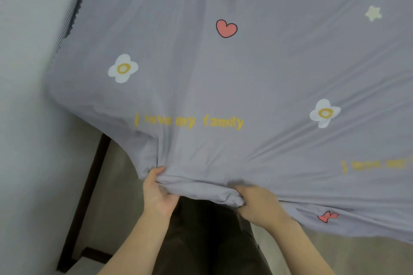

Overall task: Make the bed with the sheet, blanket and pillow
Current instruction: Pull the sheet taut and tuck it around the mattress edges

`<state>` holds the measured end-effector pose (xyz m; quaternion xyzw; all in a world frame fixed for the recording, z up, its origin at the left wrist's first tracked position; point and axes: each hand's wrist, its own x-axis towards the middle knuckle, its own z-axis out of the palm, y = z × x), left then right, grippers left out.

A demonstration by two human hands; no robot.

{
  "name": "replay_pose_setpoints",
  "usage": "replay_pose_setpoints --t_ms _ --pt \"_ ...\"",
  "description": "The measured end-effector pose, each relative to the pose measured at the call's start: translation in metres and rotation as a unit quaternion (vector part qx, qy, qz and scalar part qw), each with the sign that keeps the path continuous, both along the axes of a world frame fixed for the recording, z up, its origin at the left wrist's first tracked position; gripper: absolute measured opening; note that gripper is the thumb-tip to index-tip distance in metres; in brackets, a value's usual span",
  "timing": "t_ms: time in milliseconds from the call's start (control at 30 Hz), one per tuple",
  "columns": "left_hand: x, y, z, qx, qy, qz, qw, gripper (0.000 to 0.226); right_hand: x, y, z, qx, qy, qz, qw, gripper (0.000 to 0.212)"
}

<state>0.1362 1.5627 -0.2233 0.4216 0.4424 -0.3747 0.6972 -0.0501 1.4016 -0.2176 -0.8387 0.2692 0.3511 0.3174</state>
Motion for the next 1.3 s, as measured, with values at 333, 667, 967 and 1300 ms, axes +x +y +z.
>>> replay_pose_setpoints --t_ms 333,667,967,1300 --pt "0.004 0.041 -0.01 0.011 0.044 0.078 0.996 0.045 0.015 -0.017 -0.008 -0.024 0.069 0.002 0.997 0.023" --pt "0.03 0.049 -0.039 0.414 -0.007 -0.032 0.91 0.037 0.024 -0.012 -0.025 0.009 0.128 0.066 0.989 0.062" --pt "0.131 0.019 -0.041 0.297 -0.192 -0.194 0.915 0.061 0.027 -0.012 -0.026 -0.099 -0.082 -0.07 0.989 0.032" --pt "0.264 0.037 -0.043 0.415 -0.231 -0.185 0.86 0.018 0.07 -0.032 -0.036 -0.109 -0.043 -0.059 0.991 0.015"
